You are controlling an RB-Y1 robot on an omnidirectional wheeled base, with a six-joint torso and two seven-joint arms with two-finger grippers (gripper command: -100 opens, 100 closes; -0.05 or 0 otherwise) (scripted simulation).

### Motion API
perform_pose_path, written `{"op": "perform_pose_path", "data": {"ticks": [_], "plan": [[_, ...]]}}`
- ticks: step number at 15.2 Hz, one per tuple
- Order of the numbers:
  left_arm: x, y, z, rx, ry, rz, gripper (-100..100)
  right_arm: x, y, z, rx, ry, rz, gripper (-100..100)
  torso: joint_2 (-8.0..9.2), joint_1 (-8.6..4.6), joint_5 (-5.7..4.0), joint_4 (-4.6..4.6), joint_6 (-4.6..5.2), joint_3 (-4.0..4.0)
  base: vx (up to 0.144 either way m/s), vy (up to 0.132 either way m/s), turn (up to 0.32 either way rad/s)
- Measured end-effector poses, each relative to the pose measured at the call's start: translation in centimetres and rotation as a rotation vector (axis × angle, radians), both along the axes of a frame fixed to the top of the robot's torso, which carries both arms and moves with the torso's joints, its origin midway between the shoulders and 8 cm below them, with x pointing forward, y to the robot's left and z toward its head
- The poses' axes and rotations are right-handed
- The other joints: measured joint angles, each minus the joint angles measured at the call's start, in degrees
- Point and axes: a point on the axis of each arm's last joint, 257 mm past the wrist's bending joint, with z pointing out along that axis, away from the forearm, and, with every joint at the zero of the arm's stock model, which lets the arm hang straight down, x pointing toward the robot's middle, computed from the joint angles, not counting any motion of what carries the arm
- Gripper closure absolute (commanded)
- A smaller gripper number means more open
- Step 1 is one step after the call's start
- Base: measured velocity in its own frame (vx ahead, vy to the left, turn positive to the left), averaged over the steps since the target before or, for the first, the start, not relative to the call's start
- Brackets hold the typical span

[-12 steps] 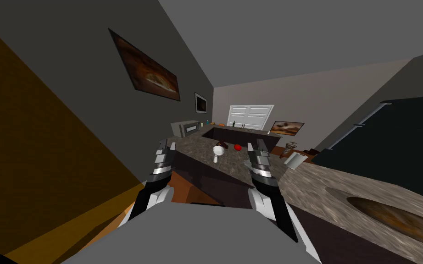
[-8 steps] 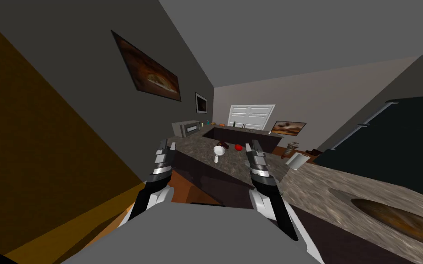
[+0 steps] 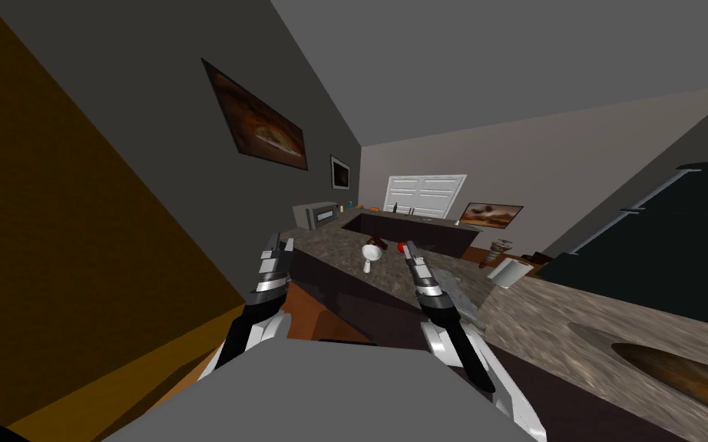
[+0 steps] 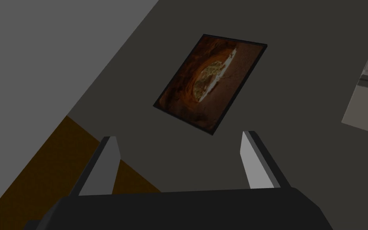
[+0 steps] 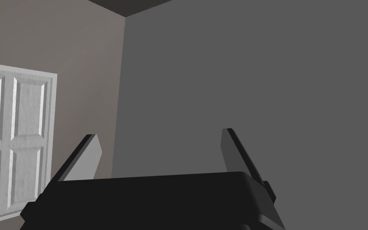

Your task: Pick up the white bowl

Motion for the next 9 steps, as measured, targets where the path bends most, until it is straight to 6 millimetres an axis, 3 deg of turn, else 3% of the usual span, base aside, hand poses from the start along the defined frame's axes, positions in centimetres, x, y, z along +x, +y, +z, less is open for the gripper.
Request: {"op": "perform_pose_path", "data": {"ticks": [9], "plan": [[0.0,0.0,0.0,0.000,0.000,0.000,0,1.7,1.0,-6.2,-0.260,0.111,0.033,-100,-0.01,-0.05,0.00,0.00,0.01,0.00,0.000,0.055,0.047]]}}
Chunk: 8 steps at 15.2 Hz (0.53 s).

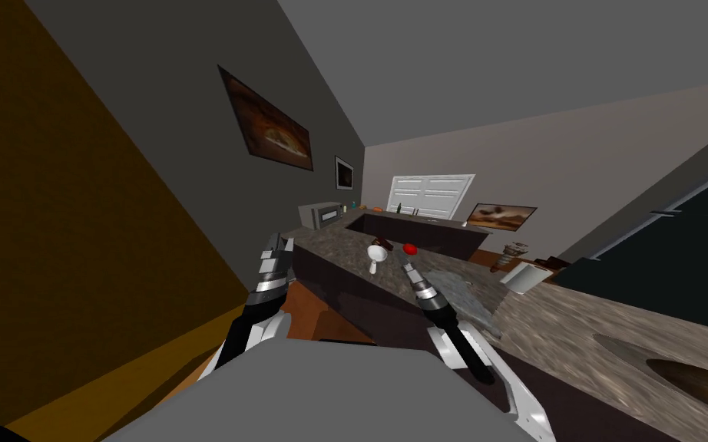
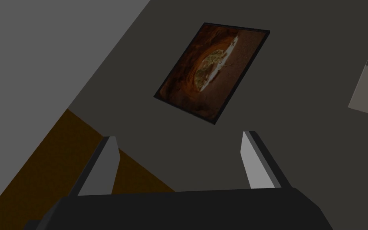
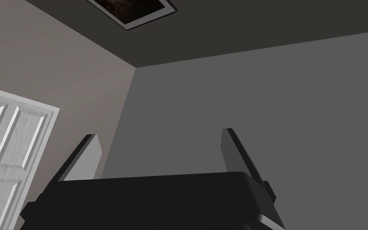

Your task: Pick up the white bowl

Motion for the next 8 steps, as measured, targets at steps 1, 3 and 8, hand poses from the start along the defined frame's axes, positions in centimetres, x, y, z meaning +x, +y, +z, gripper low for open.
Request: {"op": "perform_pose_path", "data": {"ticks": [1,3,8], "plan": [[0.0,0.0,0.0,0.000,0.000,0.000,0,0.2,-0.2,-0.9,-0.030,0.014,0.002,-100,-0.01,0.00,-0.01,0.00,-0.01,-0.01,0.001,0.052,0.062],[0.0,0.0,0.0,0.000,0.000,0.000,0,0.4,-0.6,-2.6,-0.098,0.042,0.008,-100,-0.01,0.06,0.01,-0.01,-0.01,-0.01,0.006,0.075,0.076],[0.0,0.0,0.0,0.000,0.000,0.000,0,0.9,-1.0,-6.1,-0.250,0.096,0.025,-100,-0.04,0.04,0.01,-0.01,0.00,-0.02,0.011,0.055,0.045]]}}
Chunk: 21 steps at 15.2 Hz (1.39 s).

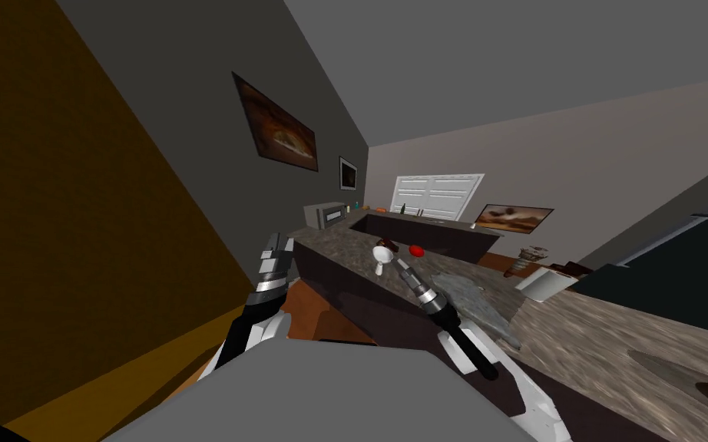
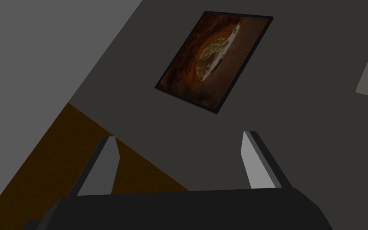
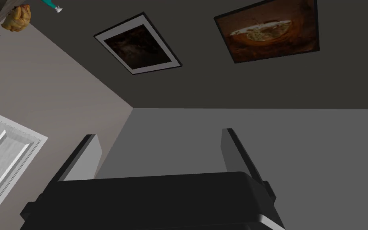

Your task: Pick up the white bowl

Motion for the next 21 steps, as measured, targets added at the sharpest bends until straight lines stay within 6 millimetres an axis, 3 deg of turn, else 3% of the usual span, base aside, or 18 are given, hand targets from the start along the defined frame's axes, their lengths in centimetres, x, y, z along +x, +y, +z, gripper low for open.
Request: {"op": "perform_pose_path", "data": {"ticks": [4,11,17,21], "plan": [[0.0,0.0,0.0,0.000,0.000,0.000,0,-0.3,-1.3,-3.7,-0.146,0.053,0.015,-100,0.00,0.11,0.02,0.00,-0.01,0.00,0.010,0.074,0.064],[0.0,0.0,0.0,0.000,0.000,0.000,0,-0.4,-4.4,-8.5,-0.373,0.127,0.041,-100,-0.02,0.01,0.00,0.00,0.00,-0.01,0.015,0.060,0.061],[0.0,0.0,0.0,0.000,0.000,0.000,0,-1.3,-8.7,-12.9,-0.599,0.202,0.067,-100,-0.04,0.11,0.02,-0.01,-0.02,-0.02,0.022,0.079,0.077],[0.0,0.0,0.0,0.000,0.000,0.000,0,-1.9,-11.7,-14.6,-0.740,0.244,0.088,-100,-0.07,0.07,0.03,-0.01,-0.01,-0.04,0.026,0.059,0.057]]}}
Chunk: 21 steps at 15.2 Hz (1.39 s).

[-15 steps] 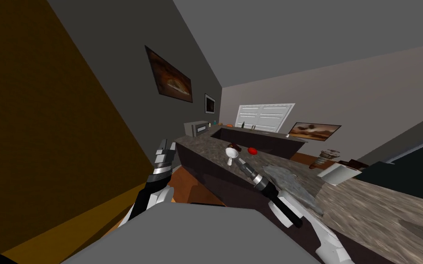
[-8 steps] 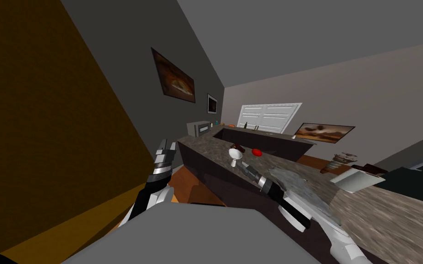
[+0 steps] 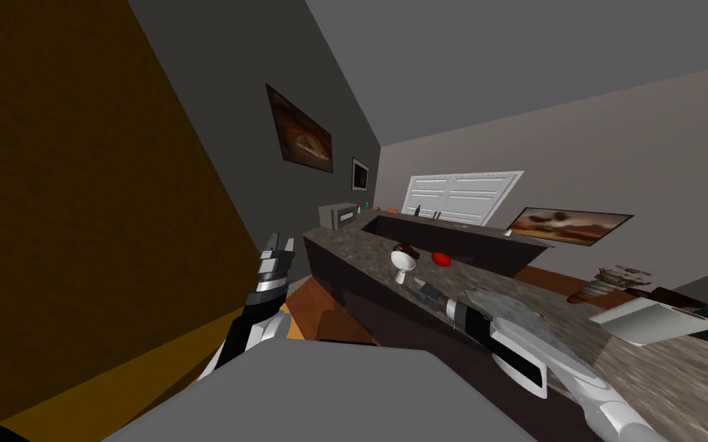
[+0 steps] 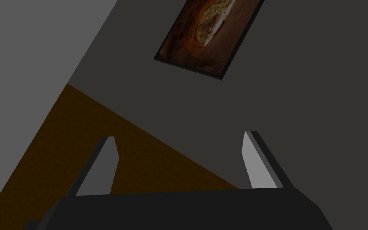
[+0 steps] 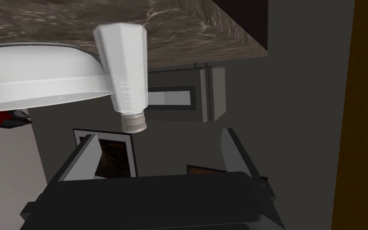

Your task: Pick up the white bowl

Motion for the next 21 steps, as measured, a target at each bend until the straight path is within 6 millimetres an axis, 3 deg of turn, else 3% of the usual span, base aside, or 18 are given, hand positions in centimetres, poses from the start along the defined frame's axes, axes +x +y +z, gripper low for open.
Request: {"op": "perform_pose_path", "data": {"ticks": [10,15,21], "plan": [[0.0,0.0,0.0,0.000,0.000,0.000,0,-2.9,-10.1,-4.1,-0.370,0.130,0.061,-100,-0.08,0.14,0.03,-0.02,-0.01,-0.05,0.038,0.081,0.081],[0.0,0.0,0.0,0.000,0.000,0.000,0,-4.7,-15.3,-4.6,-0.543,0.198,0.092,-100,-0.11,0.08,0.02,-0.02,-0.02,-0.06,0.048,0.070,0.084],[0.0,0.0,0.0,0.000,0.000,0.000,0,-7.4,-22.4,-3.8,-0.740,0.291,0.131,-100,-0.14,0.10,0.03,-0.03,-0.01,-0.08,0.060,0.074,0.101]]}}
